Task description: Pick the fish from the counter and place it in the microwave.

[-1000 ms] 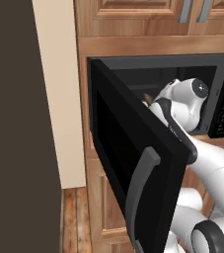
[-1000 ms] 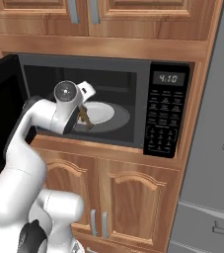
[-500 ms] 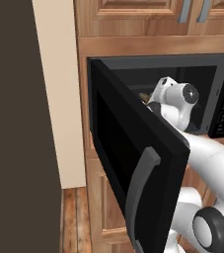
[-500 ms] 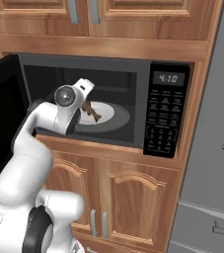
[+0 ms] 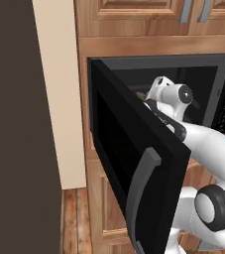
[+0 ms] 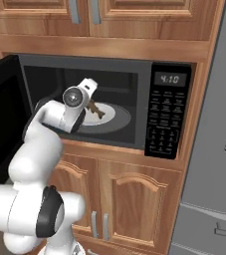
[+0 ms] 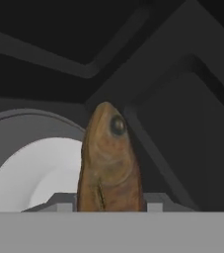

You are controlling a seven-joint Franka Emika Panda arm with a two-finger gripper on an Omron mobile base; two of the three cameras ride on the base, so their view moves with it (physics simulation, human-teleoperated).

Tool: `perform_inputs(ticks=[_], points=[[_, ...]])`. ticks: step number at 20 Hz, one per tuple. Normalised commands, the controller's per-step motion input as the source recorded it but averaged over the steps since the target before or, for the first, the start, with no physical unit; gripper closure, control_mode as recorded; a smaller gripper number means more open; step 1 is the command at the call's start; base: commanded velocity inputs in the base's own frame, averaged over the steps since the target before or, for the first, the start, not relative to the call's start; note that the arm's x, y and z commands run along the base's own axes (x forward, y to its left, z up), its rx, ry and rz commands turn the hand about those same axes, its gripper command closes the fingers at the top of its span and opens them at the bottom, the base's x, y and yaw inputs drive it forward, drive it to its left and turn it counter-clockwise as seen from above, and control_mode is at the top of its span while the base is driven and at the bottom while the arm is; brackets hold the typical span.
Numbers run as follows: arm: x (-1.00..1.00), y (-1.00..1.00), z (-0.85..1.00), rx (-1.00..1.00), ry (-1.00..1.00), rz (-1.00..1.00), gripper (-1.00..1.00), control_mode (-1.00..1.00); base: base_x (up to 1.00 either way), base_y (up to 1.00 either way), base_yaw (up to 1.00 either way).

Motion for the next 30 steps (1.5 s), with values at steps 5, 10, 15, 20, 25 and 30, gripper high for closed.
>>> perform_inputs(ticks=[5, 10, 15, 20, 25, 30], points=[[0.26, 0.04, -0.08, 0.00, 0.01, 0.00, 1.00, -1.00, 0.00, 0.00, 0.00], [0.10, 0.02, -0.27, 0.00, 0.00, 0.00, 1.00, -1.00, 0.00, 0.00, 0.00], [0.10, 0.00, -0.23, 0.00, 0.00, 0.00, 1.00, -1.00, 0.00, 0.00, 0.00], [0.23, 0.00, -0.14, 0.00, 0.00, 0.00, 1.00, -1.00, 0.00, 0.00, 0.00], [0.42, 0.00, 0.00, 0.00, 0.00, 0.00, 1.00, -1.00, 0.00, 0.00, 0.00], [0.17, 0.01, 0.00, 0.00, 0.00, 0.00, 1.00, -1.00, 0.00, 0.00, 0.00]])
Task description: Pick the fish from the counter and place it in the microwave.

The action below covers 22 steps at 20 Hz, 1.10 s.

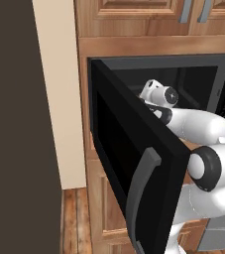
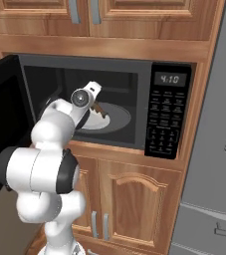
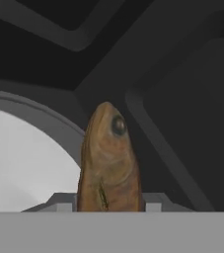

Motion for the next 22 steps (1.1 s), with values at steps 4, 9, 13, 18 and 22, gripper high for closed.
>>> perform_inputs(ticks=[4, 9, 13, 18, 22], points=[[0.00, 0.02, -0.06, -0.05, 0.00, 0.00, 1.00, -1.00, 0.00, 0.00, 0.00], [-0.17, 0.00, -0.08, -0.05, 0.00, 0.01, 1.00, -1.00, 0.00, 0.00, 0.00], [-0.23, 0.00, 0.00, -0.06, 0.00, 0.00, 1.00, -1.00, 0.00, 0.00, 0.00], [-0.15, 0.00, 0.00, -0.06, 0.00, 0.00, -1.00, -1.00, 0.00, 0.00, 0.00], [0.00, 0.00, 0.00, -0.04, 0.00, 0.00, -1.00, -1.00, 0.00, 0.00, 0.00]])
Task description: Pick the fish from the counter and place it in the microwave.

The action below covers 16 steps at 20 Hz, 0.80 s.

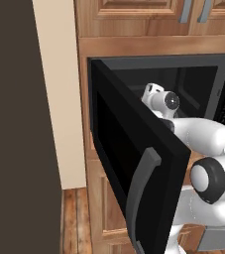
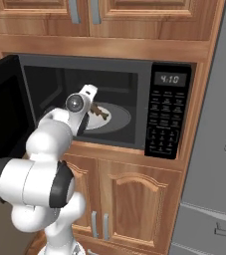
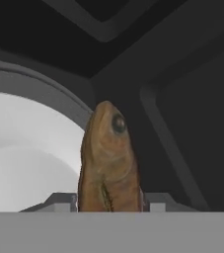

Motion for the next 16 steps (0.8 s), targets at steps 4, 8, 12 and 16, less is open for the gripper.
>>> perform_inputs(ticks=[4, 8, 12, 16], points=[[0.00, 0.00, 0.00, -0.04, 0.00, 0.00, -1.00, -1.00, 0.00, 0.00, 0.00], [0.00, 0.00, 0.01, -0.02, 0.00, 0.00, -1.00, -1.00, 0.00, 0.00, 0.00], [-0.15, 0.00, 0.06, 0.00, 0.00, 0.00, -1.00, -1.00, 0.00, 0.00, 0.00], [-0.59, -0.02, 0.22, 0.00, 0.00, 0.00, -1.00, -1.00, 0.00, 0.00, 0.00]])
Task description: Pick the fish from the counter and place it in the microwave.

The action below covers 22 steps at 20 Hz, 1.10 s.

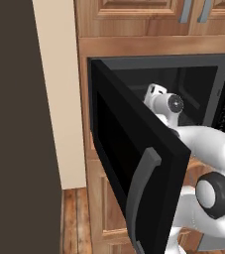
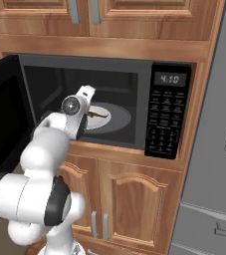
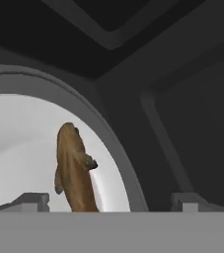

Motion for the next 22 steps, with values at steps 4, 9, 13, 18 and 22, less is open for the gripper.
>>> perform_inputs(ticks=[4, 9, 13, 18, 22], points=[[-0.99, -0.12, 0.36, 0.00, 0.00, -0.02, -1.00, -1.00, 0.00, 0.00, 0.00], [-0.94, -0.18, 0.78, 0.00, 0.04, -0.11, -1.00, -1.00, 0.00, 0.00, 0.00], [-0.72, -0.11, 1.00, 0.06, 0.28, -0.21, -1.00, -1.00, 0.00, 0.00, 0.00], [-0.97, -0.19, 0.74, 0.18, 0.34, -0.28, -1.00, -1.00, 0.00, 0.00, 0.00], [-1.00, -0.23, 0.14, 0.23, 0.18, -0.31, -1.00, -1.00, 0.00, 0.00, 0.00]])
